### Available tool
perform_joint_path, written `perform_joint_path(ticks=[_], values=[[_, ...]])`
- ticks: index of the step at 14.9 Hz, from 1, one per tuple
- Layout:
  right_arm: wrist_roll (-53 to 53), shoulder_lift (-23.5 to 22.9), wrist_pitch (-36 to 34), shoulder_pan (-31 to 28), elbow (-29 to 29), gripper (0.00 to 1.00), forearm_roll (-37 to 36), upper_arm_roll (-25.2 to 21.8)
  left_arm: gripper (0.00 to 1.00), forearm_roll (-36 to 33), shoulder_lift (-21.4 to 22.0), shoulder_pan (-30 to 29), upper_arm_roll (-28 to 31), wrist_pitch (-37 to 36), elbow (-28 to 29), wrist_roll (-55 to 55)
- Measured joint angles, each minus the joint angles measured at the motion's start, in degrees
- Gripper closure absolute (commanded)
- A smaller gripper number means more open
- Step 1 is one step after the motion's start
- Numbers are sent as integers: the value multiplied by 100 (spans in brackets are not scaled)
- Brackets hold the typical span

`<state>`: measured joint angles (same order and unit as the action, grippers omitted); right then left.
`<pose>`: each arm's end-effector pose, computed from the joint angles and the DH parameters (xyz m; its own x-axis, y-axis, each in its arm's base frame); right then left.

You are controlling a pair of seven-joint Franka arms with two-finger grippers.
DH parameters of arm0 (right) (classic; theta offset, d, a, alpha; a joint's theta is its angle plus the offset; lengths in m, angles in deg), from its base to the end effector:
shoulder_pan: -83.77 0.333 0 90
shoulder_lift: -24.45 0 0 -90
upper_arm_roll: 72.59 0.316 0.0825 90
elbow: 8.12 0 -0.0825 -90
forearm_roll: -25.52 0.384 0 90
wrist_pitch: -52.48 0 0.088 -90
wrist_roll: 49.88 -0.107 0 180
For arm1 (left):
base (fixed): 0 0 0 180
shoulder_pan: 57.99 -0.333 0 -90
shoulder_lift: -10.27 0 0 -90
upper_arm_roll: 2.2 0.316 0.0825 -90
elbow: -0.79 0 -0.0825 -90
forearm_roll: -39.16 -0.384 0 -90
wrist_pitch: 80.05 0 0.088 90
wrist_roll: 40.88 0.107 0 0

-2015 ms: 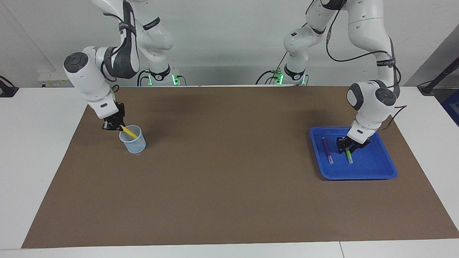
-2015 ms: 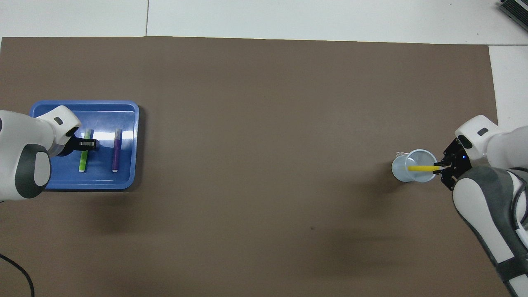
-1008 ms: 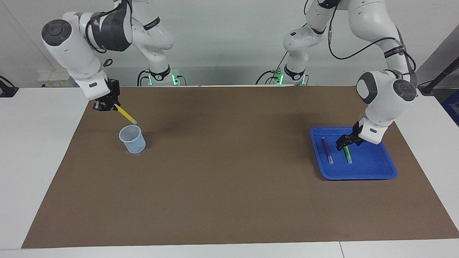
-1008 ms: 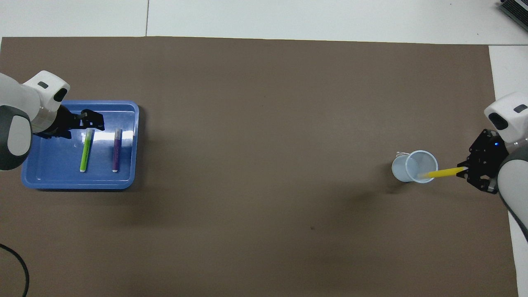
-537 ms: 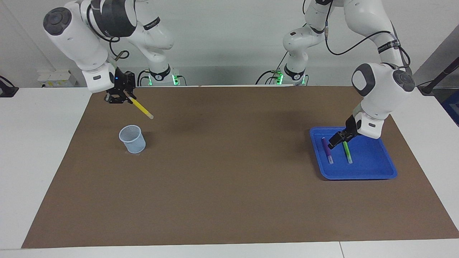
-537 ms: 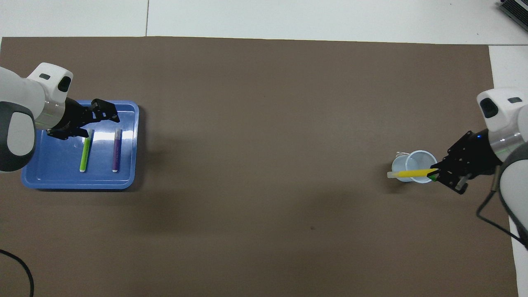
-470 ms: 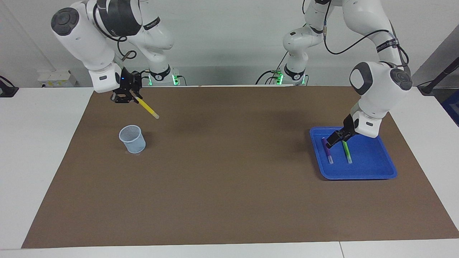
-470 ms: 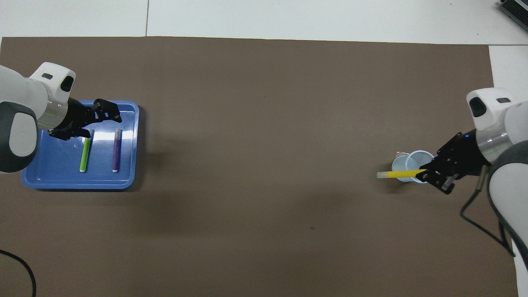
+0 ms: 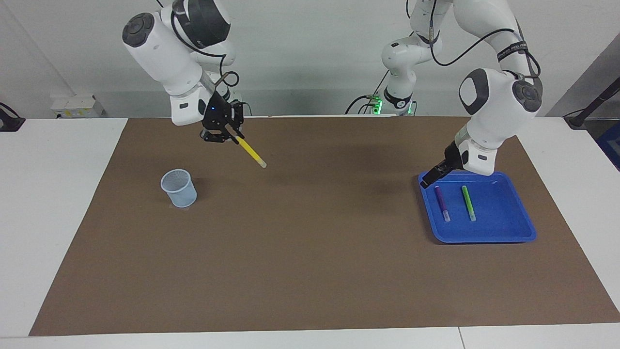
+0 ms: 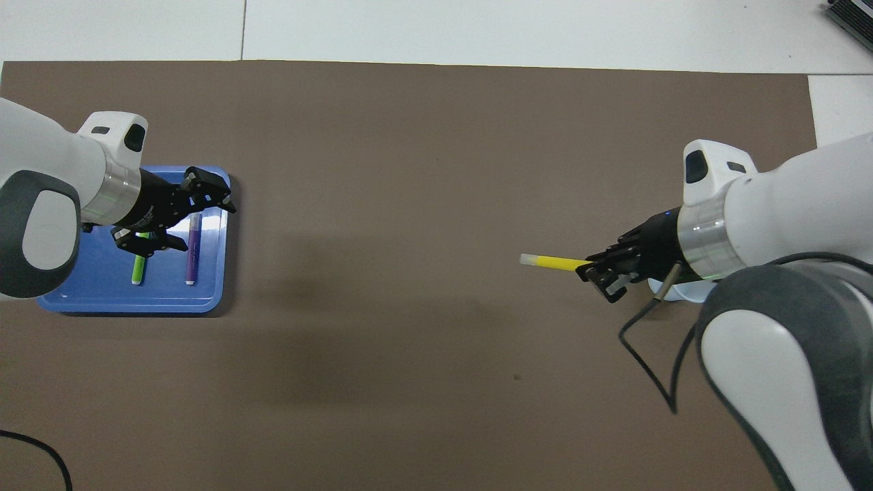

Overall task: Right arm passes pens to left for tray arrangement
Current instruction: 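Carry the yellow pen toward the left gripper while it approaches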

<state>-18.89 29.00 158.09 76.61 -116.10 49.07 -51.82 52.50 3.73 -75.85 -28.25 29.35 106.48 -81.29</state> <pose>0.5205 0.1642 0.5447 0.7856 0.5860 0.1986 0.6178 -0.7255 -0.3032 0.5793 -0.0918 0.4666 0.7915 0.5744 -0.2085 0.6076 -0.7763 0.1678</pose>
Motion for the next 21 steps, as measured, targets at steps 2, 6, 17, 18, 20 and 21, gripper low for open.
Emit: perform_joint_path(ticks=[2,6,17,18,20,21], values=[[-609,32,590,419,-191,100,184,10,2,236,133,183,-21,-27,-29,-989],[-1391,114,1424,962,-499,100,510,26,5,1091,342,454,-142,-35,-58,-2242],[-2778,251,2700,1886,-889,100,1143,22,8,2911,489,914,-261,388,174,-3194],[-2803,252,2701,1900,-891,100,1143,22,8,2950,498,1019,-263,444,207,-3199],[-2810,253,2704,1902,-893,100,1143,20,9,2995,532,1237,-270,676,320,-3246],[-2810,253,2707,1902,-893,100,1143,19,9,3024,566,1340,-271,811,414,-3254]])
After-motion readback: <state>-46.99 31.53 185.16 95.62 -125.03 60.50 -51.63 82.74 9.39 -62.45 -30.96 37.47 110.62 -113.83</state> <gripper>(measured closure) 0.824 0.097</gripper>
